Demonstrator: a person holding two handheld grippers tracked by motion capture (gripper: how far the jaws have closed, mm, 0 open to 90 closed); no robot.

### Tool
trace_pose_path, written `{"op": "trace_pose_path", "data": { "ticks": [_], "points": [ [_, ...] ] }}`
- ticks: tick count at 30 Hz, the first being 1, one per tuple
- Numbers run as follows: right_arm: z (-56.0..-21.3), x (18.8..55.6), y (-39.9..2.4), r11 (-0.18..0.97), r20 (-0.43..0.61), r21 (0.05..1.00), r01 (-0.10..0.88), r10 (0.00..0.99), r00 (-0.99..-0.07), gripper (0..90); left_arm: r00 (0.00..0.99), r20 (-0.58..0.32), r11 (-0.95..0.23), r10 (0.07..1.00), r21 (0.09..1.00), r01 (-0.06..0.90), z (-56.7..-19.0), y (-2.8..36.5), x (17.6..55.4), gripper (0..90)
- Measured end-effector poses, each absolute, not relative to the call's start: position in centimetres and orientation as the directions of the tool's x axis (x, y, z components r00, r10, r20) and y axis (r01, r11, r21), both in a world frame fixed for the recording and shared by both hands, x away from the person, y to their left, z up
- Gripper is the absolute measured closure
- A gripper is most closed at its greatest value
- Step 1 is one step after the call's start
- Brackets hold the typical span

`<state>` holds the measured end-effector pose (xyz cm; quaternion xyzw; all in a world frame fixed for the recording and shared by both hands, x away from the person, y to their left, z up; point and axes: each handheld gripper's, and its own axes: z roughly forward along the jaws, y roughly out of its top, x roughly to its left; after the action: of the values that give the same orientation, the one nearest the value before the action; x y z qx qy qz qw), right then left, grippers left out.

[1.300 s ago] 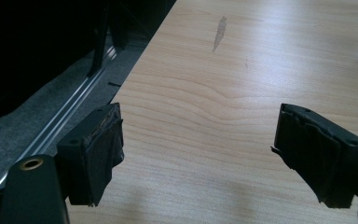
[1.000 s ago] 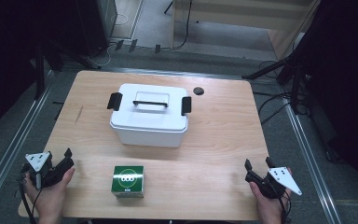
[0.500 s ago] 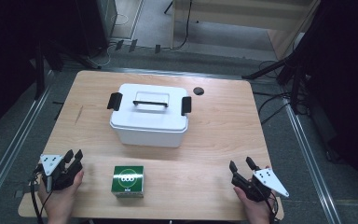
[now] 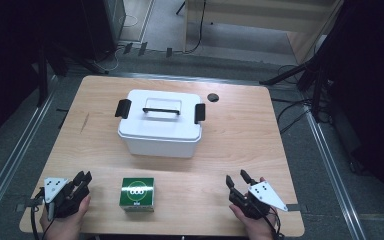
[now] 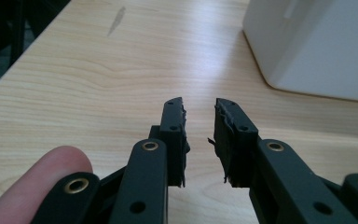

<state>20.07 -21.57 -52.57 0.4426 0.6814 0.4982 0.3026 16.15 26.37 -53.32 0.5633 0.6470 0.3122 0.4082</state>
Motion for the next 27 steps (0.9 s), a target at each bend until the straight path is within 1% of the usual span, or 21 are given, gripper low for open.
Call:
{"op": "trace_pose_path", "data": {
  "ticks": [3, 4, 7, 10, 13, 14, 15, 16, 18, 20, 22, 23, 27],
  "points": [
    [-52.6, 20.0, -20.7, 0.119, 0.030, 0.946, 0.303, 0.895, -0.445, 46.6, -0.019, -0.186, 0.173, 0.982, 0.863, 0.475, -53.2, 26.2, 15.7, 75.5],
    [-52.5, 20.0, -19.8, 0.116, 0.043, 0.944, 0.310, 0.886, -0.463, 47.7, -0.014, -0.178, 0.163, 0.984, 0.862, 0.479, -53.3, 26.0, 15.4, 76.7],
    [-52.5, 20.0, -18.7, 0.116, 0.055, 0.942, 0.315, 0.872, -0.486, 48.1, -0.004, -0.187, 0.165, 0.982, 0.853, 0.495, -53.5, 26.0, 15.1, 79.6],
    [-52.5, 20.0, -17.5, 0.133, 0.043, 0.941, 0.311, 0.864, -0.501, 48.9, 0.013, -0.196, 0.162, 0.980, 0.845, 0.509, -53.7, 25.8, 15.0, 84.0],
    [-52.5, 20.0, -16.7, 0.144, 0.039, 0.941, 0.308, 0.854, -0.518, 50.2, 0.024, -0.204, 0.162, 0.979, 0.842, 0.515, -53.8, 25.6, 15.0, 85.6],
    [-52.5, 20.0, -16.0, 0.144, 0.050, 0.936, 0.321, 0.848, -0.527, 52.1, 0.035, -0.211, 0.162, 0.977, 0.835, 0.526, -53.9, 25.4, 15.1, 87.1],
    [-52.5, 20.0, -16.0, 0.144, 0.050, 0.936, 0.321, 0.848, -0.527, 52.1, 0.035, -0.211, 0.162, 0.977, 0.835, 0.526, -53.9, 25.4, 15.1, 87.8],
    [-52.5, 20.1, -15.3, 0.140, 0.064, 0.933, 0.331, 0.841, -0.537, 55.0, 0.057, -0.223, 0.159, 0.973, 0.829, 0.536, -54.0, 25.2, 15.1, 88.8],
    [-52.6, 20.1, -14.5, 0.135, 0.083, 0.929, 0.344, 0.830, -0.552, 56.6, 0.068, -0.226, 0.153, 0.972, 0.825, 0.544, -54.0, 25.0, 15.0, 89.7],
    [-52.6, 20.1, -14.2, 0.132, 0.093, 0.927, 0.350, 0.825, -0.558, 57.2, 0.086, -0.227, 0.143, 0.970, 0.820, 0.555, -54.1, 24.7, 14.9, 89.9],
    [-52.6, 20.1, -13.4, 0.138, 0.098, 0.926, 0.352, 0.811, -0.576, 59.9, 0.103, -0.228, 0.132, 0.968, 0.816, 0.562, -54.2, 24.5, 14.8, 90.0],
    [-52.6, 20.1, -12.7, 0.145, 0.106, 0.922, 0.358, 0.795, -0.597, 62.7, 0.112, -0.231, 0.128, 0.967, 0.813, 0.568, -54.2, 24.3, 14.8, 90.0],
    [-52.6, 19.9, -11.6, 0.159, 0.110, 0.919, 0.360, 0.774, -0.623, 66.0, 0.130, -0.234, 0.120, 0.964, 0.811, 0.572, -54.2, 23.9, 14.8, 90.0]
  ]
}}
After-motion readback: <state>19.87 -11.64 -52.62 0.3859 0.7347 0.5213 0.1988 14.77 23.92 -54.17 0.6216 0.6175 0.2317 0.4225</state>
